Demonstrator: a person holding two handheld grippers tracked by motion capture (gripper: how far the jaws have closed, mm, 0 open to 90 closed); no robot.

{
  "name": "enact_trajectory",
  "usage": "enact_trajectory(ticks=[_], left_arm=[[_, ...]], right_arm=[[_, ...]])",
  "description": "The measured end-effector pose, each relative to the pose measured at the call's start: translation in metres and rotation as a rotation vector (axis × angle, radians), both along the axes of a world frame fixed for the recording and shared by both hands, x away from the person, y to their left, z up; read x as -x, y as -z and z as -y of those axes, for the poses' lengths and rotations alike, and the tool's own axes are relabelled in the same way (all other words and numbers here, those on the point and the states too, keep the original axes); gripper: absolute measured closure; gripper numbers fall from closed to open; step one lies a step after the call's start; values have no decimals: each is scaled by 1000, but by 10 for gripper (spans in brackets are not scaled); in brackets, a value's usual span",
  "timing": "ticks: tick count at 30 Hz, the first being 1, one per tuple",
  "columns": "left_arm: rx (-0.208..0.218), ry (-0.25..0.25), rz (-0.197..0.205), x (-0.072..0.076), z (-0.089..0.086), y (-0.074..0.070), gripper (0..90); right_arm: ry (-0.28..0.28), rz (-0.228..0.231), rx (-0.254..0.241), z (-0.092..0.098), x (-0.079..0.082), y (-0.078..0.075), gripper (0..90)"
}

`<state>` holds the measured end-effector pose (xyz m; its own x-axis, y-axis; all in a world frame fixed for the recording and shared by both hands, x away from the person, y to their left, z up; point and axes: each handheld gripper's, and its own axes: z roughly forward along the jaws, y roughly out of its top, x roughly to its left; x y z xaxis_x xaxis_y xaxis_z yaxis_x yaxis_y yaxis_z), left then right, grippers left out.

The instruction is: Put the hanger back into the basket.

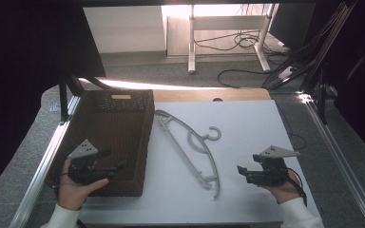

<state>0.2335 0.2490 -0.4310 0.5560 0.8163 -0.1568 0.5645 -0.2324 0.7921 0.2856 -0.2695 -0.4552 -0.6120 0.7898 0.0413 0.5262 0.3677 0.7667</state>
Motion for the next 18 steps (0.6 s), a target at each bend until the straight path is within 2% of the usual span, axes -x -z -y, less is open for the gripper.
enact_trajectory(ticks=[4, 9, 12, 18], left_arm=[[-5, -3, 3, 2, 0, 0, 229], [-4, 1, 6, 5, -1, -1, 232], [-14, 12, 17, 8, -1, -2, 231], [6, 40, 34, 10, -1, -6, 236]], right_arm=[[8, -29, 10, 1, -4, 5, 259], [-3, -43, 15, -2, -3, 4, 280], [-3, -49, 13, -8, -5, 1, 286], [-4, -53, 13, -23, -2, -1, 272]])
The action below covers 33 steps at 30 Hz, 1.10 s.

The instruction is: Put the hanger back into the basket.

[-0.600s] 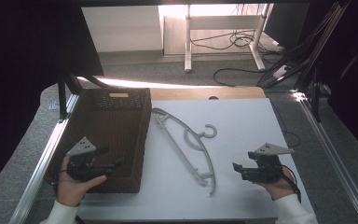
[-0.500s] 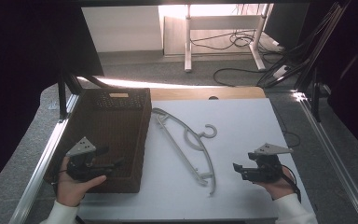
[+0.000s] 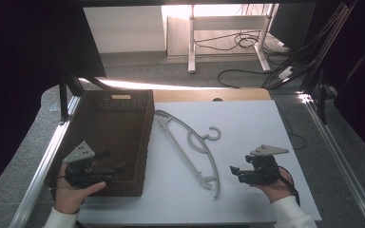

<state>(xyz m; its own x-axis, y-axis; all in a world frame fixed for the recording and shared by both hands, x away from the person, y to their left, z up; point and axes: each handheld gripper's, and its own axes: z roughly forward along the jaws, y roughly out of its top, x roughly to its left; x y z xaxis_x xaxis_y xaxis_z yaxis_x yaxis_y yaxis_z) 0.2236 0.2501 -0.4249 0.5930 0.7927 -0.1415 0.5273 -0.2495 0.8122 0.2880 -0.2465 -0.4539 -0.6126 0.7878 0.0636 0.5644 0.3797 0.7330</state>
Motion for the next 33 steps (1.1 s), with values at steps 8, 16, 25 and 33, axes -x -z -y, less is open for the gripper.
enact_trajectory(ticks=[8, 16, 25, 33], left_arm=[[6, -11, -7, -1, 0, -3, 237], [13, 0, -14, -5, 2, -4, 238], [14, -2, -24, -5, 0, -2, 235], [9, -6, -24, -1, 2, -2, 230]], right_arm=[[-38, -38, 20, -6, -3, 3, 295], [-38, -67, 8, -18, -5, -1, 361], [-101, -128, 64, -54, -31, -7, 527], [-169, -136, 134, -83, -44, 4, 859]])
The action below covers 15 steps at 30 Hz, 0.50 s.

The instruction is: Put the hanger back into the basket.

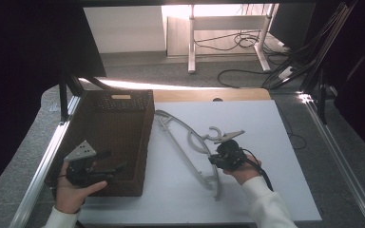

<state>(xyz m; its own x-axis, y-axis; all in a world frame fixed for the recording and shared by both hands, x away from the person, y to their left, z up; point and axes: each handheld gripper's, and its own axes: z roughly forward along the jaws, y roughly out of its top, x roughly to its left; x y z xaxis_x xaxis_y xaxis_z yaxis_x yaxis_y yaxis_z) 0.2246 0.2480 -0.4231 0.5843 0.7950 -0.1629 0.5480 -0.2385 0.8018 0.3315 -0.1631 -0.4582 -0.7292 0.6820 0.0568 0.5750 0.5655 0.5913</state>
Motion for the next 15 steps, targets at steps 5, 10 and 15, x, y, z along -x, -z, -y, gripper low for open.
enact_trajectory(ticks=[5, 10, 15], left_arm=[[2, -10, -6, 0, -2, 2, 231], [-2, -23, -9, 1, -2, 2, 224], [2, -39, -15, 1, -4, 3, 224]], right_arm=[[-47, -32, 40, -16, -7, 9, 897], [-66, -73, 96, -29, -12, 22, 897], [-98, -85, 178, -30, -2, 36, 897]])
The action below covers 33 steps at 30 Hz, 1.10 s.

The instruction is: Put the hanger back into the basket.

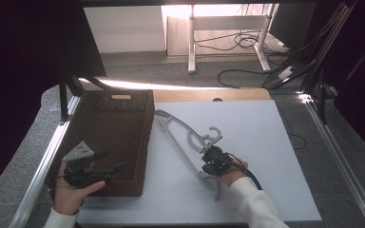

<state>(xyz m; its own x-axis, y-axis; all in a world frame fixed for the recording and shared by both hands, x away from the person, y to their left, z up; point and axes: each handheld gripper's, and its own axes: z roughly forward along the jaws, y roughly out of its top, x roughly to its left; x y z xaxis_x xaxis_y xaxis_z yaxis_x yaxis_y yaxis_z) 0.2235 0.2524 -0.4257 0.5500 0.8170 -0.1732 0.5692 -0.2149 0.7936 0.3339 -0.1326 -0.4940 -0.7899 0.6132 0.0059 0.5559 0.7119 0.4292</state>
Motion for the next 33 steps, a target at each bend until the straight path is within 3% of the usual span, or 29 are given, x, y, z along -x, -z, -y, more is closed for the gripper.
enact_trajectory(ticks=[15, 33], left_arm=[[-7, 8, -12, -1, 2, 4, 226], [-12, 10, -15, -2, 3, 4, 228]], right_arm=[[-35, -38, 8, 4, 20, 9, 898], [-87, -53, 30, 41, 88, 6, 898]])
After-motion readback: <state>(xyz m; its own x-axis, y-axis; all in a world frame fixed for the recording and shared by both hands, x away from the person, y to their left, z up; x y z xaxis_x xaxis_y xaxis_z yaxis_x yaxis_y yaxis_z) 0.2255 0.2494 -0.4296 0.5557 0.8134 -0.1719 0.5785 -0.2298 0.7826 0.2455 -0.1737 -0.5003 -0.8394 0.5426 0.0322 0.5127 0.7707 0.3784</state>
